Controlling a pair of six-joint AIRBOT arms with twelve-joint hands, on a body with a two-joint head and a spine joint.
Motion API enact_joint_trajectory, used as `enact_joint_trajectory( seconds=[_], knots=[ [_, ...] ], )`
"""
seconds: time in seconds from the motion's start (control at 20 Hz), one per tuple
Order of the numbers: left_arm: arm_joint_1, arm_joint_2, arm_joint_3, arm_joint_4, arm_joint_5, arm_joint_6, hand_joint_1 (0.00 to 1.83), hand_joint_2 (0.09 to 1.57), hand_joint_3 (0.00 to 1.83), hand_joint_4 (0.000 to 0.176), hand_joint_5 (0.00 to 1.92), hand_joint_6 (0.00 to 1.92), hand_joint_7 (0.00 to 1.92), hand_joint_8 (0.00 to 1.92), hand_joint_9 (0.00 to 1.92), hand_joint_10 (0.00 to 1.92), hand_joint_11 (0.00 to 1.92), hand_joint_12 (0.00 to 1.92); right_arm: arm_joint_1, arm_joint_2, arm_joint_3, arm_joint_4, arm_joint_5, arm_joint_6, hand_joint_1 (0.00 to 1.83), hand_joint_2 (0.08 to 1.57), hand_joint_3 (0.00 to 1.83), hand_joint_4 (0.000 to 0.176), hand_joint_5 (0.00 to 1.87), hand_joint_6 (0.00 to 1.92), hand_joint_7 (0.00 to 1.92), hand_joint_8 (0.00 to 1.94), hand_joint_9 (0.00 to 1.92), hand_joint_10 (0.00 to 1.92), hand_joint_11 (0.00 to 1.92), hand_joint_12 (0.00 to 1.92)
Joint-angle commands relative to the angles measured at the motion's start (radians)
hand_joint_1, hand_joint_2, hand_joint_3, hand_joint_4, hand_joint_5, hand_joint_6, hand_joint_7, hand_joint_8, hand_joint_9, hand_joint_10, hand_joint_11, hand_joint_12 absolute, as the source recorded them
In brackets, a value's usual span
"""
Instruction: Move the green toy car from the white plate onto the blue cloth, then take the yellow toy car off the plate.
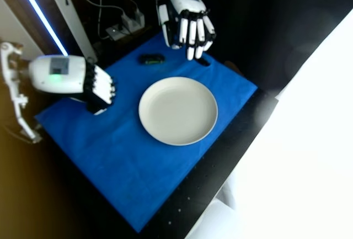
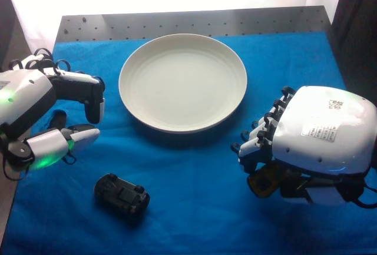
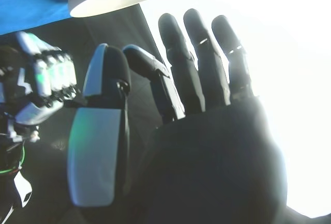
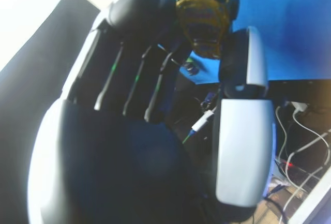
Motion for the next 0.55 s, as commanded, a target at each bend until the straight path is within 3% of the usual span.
enact_joint_trajectory(
  seconds=[0.0, 0.05, 0.1, 0.3, 0.4, 0.5],
  knots=[
    [-0.006, 0.004, -0.004, 0.015, -0.118, -0.004, 0.87, 1.26, 0.0, 0.176, 0.69, 1.4, 0.8, 0.02, 0.44, 0.53, 0.0, 1.43, 0.003, -0.003, 0.0, 0.01, 0.11, 0.0, 1.3, 1.04, 0.0, 0.0, 1.06, 0.79, 1.16, 0.81, 0.99, 1.1, 0.81, 1.47],
    [-0.006, 0.004, -0.004, 0.014, -0.118, -0.004, 0.87, 1.26, 0.0, 0.176, 0.69, 1.4, 0.79, 0.01, 0.44, 0.49, 0.0, 1.39, 0.003, -0.003, 0.0, 0.013, 0.11, 0.0, 1.23, 1.04, 0.0, 0.0, 1.11, 0.76, 1.02, 0.86, 0.9, 1.14, 0.74, 1.49],
    [-0.005, 0.004, -0.004, 0.014, -0.119, -0.004, 0.87, 1.26, 0.0, 0.176, 0.68, 1.42, 0.79, 0.01, 0.45, 0.49, 0.0, 1.4, 0.003, -0.002, 0.001, 0.015, 0.111, 0.0, 1.29, 0.94, 0.0, 0.0, 0.82, 0.63, 0.81, 0.79, 0.72, 1.07, 0.54, 1.49],
    [-0.003, 0.004, -0.004, 0.011, -0.122, -0.004, 0.87, 1.26, 0.0, 0.176, 0.69, 1.41, 0.78, 0.0, 0.47, 0.38, 0.0, 1.33, 0.003, 0.002, -0.001, 0.023, 0.113, 0.0, 1.1, 0.84, 0.0, 0.0, 0.47, 0.33, 0.41, 0.43, 0.27, 0.86, 0.02, 1.59],
    [-0.001, 0.004, -0.005, 0.01, -0.124, -0.004, 0.87, 1.26, 0.0, 0.176, 0.69, 1.4, 0.79, 0.01, 0.5, 0.38, 0.0, 1.4, 0.003, 0.008, -0.002, 0.028, 0.116, 0.0, 1.01, 0.81, 0.0, 0.0, 0.37, 0.28, 0.34, 0.36, 0.13, 0.88, 0.0, 1.55],
    [0.001, 0.004, -0.006, 0.008, -0.128, -0.004, 0.87, 1.26, 0.0, 0.176, 0.69, 1.4, 0.8, 0.01, 0.5, 0.38, 0.0, 1.42, 0.003, 0.009, -0.003, 0.03, 0.124, 0.0, 1.0, 0.78, 0.0, 0.0, 0.29, 0.39, 0.31, 0.38, 0.06, 1.01, 0.0, 1.57]
  ],
)
